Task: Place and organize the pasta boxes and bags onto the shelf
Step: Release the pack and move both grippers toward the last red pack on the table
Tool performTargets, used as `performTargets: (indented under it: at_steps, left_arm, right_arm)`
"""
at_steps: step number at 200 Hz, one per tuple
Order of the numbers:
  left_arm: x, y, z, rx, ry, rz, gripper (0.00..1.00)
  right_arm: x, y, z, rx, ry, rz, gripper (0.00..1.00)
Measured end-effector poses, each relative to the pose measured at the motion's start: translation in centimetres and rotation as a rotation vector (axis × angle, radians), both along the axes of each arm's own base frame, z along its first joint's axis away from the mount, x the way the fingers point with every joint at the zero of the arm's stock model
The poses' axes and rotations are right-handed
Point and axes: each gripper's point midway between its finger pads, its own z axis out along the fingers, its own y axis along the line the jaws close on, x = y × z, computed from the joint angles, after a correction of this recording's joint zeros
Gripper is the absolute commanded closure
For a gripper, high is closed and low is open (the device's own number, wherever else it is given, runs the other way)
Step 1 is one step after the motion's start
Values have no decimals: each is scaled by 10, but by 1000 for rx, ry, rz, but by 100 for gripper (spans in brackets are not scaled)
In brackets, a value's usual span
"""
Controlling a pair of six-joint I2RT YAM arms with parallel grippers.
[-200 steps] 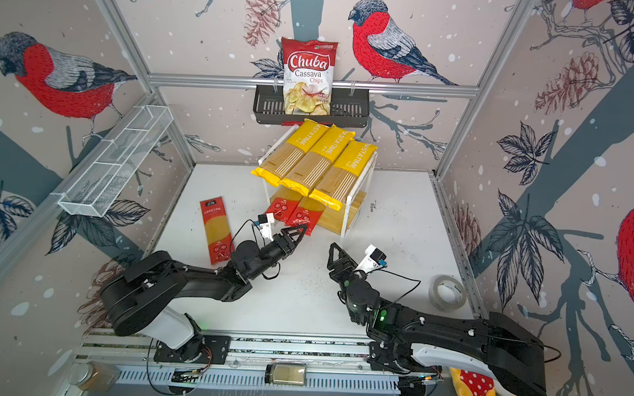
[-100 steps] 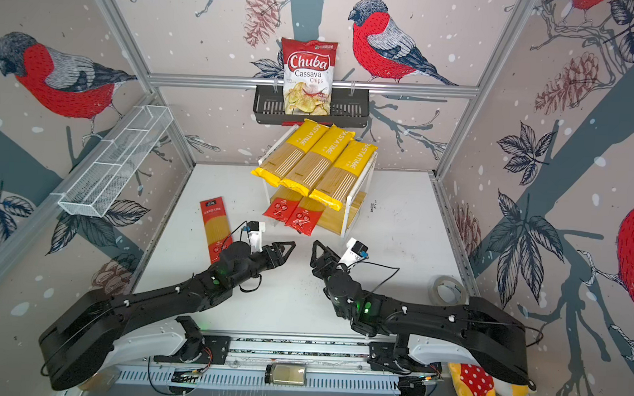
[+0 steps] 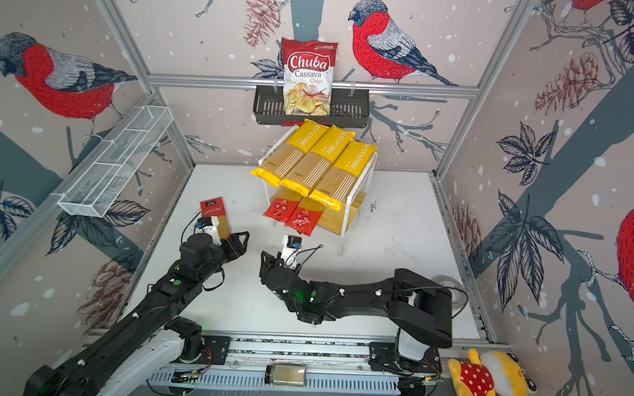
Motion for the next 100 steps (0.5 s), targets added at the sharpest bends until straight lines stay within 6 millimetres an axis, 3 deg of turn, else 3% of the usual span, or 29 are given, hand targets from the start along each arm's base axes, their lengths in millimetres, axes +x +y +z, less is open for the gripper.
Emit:
performTargets:
  at_steps: [47, 77, 100]
  left_arm:
    - [10, 56, 29, 50, -34, 183, 26]
    - [7, 66, 39, 79, -57, 214, 24]
    - [4, 68, 44, 84, -70, 215, 24]
  right_arm:
    - [-2, 76, -36, -106, 43, 176, 49]
    - [5, 110, -59, -144, 81, 247, 51]
    - [10, 123, -86, -191, 128, 277, 51]
